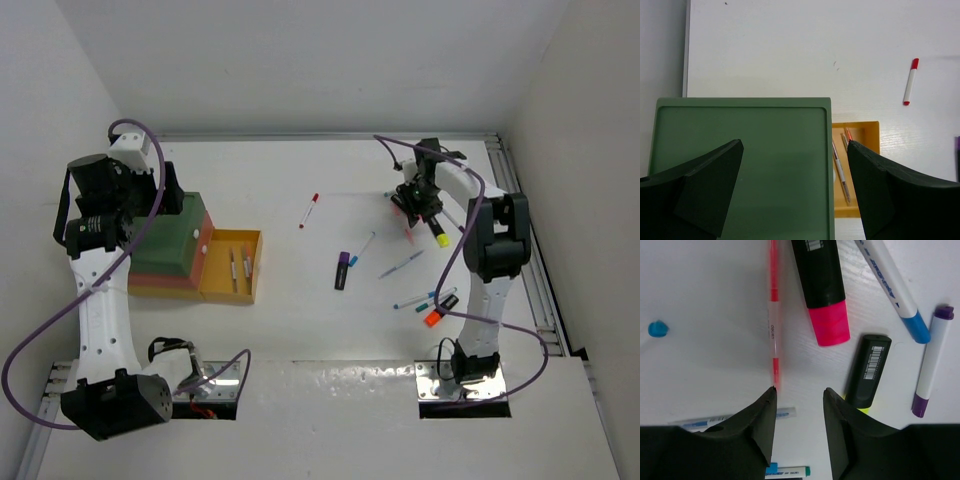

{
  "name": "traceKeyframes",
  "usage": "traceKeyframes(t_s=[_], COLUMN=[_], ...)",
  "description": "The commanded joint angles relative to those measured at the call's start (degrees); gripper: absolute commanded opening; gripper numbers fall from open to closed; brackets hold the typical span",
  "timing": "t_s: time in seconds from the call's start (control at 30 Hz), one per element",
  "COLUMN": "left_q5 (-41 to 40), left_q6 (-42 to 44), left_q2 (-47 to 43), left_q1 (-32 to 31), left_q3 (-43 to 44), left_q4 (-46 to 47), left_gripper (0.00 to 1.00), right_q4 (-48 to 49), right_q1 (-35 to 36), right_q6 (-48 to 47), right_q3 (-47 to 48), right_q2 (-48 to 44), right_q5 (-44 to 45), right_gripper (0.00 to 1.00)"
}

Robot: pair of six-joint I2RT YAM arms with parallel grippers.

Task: Sort the stationery into containers
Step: Pick up the pen from the center of the board.

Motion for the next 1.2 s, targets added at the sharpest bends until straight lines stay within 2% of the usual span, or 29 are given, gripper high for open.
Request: traceKeyframes(t_s=[0.0, 0.37, 0.9, 1.0, 1.1, 1.13, 1.17], left_q5=[0.15, 0.58, 1.2, 0.94, 1.03, 1.11, 0.85], left_q6=[-0.7, -1.14, -1.58, -1.32, -1.32, -1.32, -1.32], left_q2=[-0.18, 0.44, 1.41, 1.49, 1.58, 1.58, 1.58], left_q1=[-0.5, 0.21, 1.0, 1.09, 1.09, 1.09, 1.0], left_q3=[0.15, 0.59, 0.32, 0.06, -0.03, -0.03, -0.03], left_q4=[1.81, 1.72, 1.98, 1.98, 1.98, 1.98, 2.07], left_gripper=[0.92, 0.92, 0.92, 0.92, 0.92, 0.92, 0.92], right_q4=[0.85, 2.95, 3.66, 2.7, 1.9, 1.81, 1.55], right_q1=[0.44, 1.84, 3.87, 3.87, 4.22, 4.39, 4.57], right_q6=[-0.16, 1.68, 1.86, 1.95, 2.12, 2.21, 2.47], right_q3=[3.53, 4.06, 5.82, 7.05, 7.23, 7.05, 6.44], right_q2=[1.73, 4.9, 8.5, 9.55, 9.3, 8.86, 8.33], right_q5=[-0.24, -1.03, -0.59, -0.76, -1.11, -1.29, -1.64], right_gripper=[0.43, 0.37, 0.36, 0.29, 0.15, 0.07, 0.03])
